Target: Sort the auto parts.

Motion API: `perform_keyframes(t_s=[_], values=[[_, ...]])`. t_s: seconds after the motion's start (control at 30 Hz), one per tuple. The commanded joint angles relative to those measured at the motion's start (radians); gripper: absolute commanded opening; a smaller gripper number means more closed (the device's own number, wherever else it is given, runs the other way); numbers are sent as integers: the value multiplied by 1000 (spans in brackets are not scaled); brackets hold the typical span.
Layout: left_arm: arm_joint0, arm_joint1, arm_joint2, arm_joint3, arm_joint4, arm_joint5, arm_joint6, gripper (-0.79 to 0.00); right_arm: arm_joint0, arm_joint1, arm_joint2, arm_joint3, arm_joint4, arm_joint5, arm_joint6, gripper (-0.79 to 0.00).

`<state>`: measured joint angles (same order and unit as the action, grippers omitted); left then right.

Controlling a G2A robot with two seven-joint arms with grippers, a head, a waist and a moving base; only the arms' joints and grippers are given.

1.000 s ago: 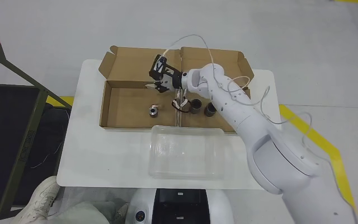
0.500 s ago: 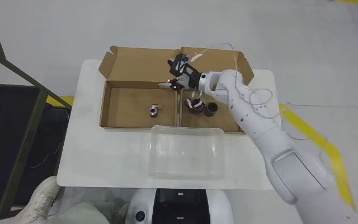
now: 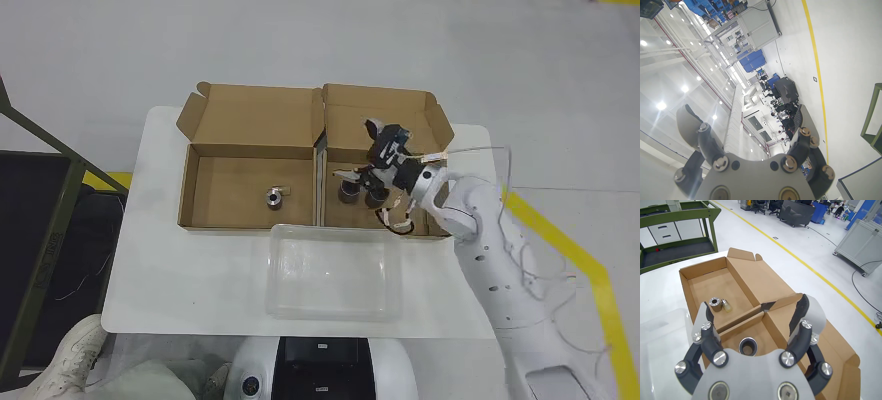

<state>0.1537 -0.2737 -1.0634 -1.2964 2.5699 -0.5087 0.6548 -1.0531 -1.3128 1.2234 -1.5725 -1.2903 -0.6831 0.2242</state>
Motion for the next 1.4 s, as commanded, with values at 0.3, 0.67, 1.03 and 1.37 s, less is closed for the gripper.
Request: perform_keyframes(t_s=[0.3,0.67,1.03,1.37], values=[[0,0,0,0,0,0,0,0,-282,48,220,-265,-49,21,-62,0],[0,0,0,0,0,0,0,0,-485,64,344,-419,-79,135,-158,0],[0,0,0,0,0,0,0,0,-564,72,390,-492,-70,182,-169,0],[0,0,0,0,0,0,0,-1,-568,73,389,-496,-72,187,-169,0]])
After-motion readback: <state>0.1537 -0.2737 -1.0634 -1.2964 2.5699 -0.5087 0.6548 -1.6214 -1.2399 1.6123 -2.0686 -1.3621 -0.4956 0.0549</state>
